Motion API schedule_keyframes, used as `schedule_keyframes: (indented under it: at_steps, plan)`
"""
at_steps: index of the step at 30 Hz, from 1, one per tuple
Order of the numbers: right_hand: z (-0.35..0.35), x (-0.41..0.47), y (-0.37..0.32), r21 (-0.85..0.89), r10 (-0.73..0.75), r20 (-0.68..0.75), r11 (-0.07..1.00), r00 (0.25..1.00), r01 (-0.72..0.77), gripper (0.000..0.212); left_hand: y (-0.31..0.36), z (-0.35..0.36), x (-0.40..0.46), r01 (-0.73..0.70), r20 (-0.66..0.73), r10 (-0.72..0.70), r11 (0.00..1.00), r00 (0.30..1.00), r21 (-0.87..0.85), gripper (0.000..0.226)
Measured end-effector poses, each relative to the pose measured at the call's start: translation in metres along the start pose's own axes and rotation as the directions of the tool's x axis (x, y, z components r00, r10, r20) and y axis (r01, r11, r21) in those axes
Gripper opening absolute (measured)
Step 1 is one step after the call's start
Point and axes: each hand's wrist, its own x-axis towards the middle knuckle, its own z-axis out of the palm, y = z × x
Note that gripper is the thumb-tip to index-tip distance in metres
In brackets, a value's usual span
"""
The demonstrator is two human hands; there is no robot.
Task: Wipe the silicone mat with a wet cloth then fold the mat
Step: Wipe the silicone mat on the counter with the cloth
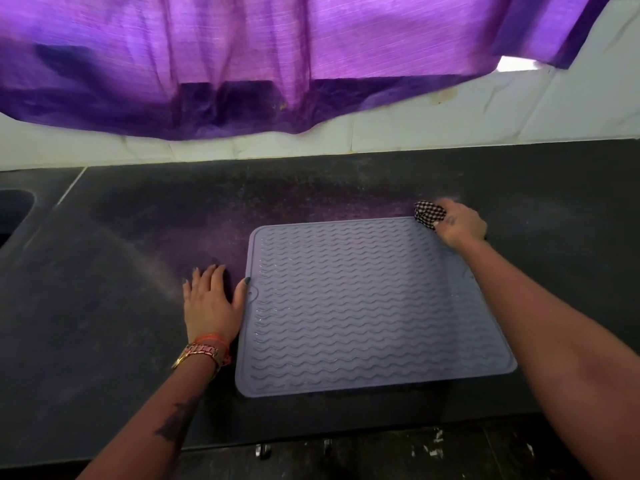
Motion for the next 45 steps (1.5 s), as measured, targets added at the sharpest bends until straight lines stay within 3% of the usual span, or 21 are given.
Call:
schedule_keyframes:
  at_steps: [9,16,18,21,23,25,27,29,31,33,36,41,45]
  plan:
    - [0.010,-0.008,-0.031,-0.043,-0.093,0.013,0.995,0.996,0.093,0.030,0.000,0.001,0.000,-0.010,-0.003,0.010,1.000,1.000,0.011,0.055]
    - [0.025,-0.033,-0.076,0.036,-0.250,0.060,0.968,0.966,0.248,0.035,0.002,-0.001,-0.001,-0.007,-0.001,0.007,1.000,1.000,0.019,0.054]
    - [0.027,-0.040,-0.086,0.174,-0.312,0.122,0.941,0.942,0.289,0.035,0.002,-0.002,-0.001,-0.002,0.000,0.002,1.000,1.000,0.016,0.054]
    - [0.029,-0.051,-0.094,0.637,-0.367,0.295,0.763,0.882,0.104,0.037,0.002,-0.002,-0.001,0.002,-0.006,-0.002,1.000,1.000,0.005,0.054]
    - [0.027,-0.052,-0.089,0.729,-0.361,0.256,0.681,0.897,0.065,0.037,0.002,-0.002,-0.002,0.000,-0.015,0.000,1.000,1.000,-0.002,0.054]
    - [0.020,-0.045,-0.073,0.709,-0.290,0.153,0.698,0.945,0.099,0.035,0.001,-0.002,-0.002,0.006,-0.013,-0.006,1.000,1.000,-0.002,0.054]
    - [0.010,-0.031,-0.047,0.613,-0.133,0.026,0.785,0.991,0.090,0.033,0.000,-0.001,-0.002,0.007,-0.008,-0.007,1.000,1.000,0.004,0.055]
    - [0.000,-0.019,-0.015,0.437,0.061,-0.086,0.899,0.994,-0.018,0.033,0.001,-0.001,-0.001,0.005,-0.007,-0.005,1.000,1.000,0.003,0.055]
    - [-0.002,-0.016,0.009,0.232,0.181,-0.073,0.959,0.981,-0.160,0.035,0.001,0.000,0.000,0.004,-0.007,-0.004,1.000,1.000,0.005,0.054]
    - [0.010,-0.024,0.013,0.080,0.165,-0.048,0.984,0.985,-0.161,0.039,0.000,0.001,0.000,0.001,-0.010,-0.001,1.000,1.000,0.007,0.054]
    - [0.028,-0.043,-0.003,-0.079,0.089,-0.125,0.992,0.988,-0.099,0.043,0.000,0.001,0.000,0.007,-0.021,-0.007,1.000,1.000,0.000,0.053]
    - [0.033,-0.060,-0.031,0.014,0.100,-0.125,0.995,0.987,-0.099,0.039,0.000,0.002,0.000,0.008,-0.019,-0.008,1.000,1.000,0.007,0.053]
    - [0.044,-0.075,-0.056,0.100,-0.077,-0.049,0.992,0.996,0.082,0.042,-0.001,0.002,0.000,0.012,-0.017,-0.011,1.000,1.000,0.018,0.053]
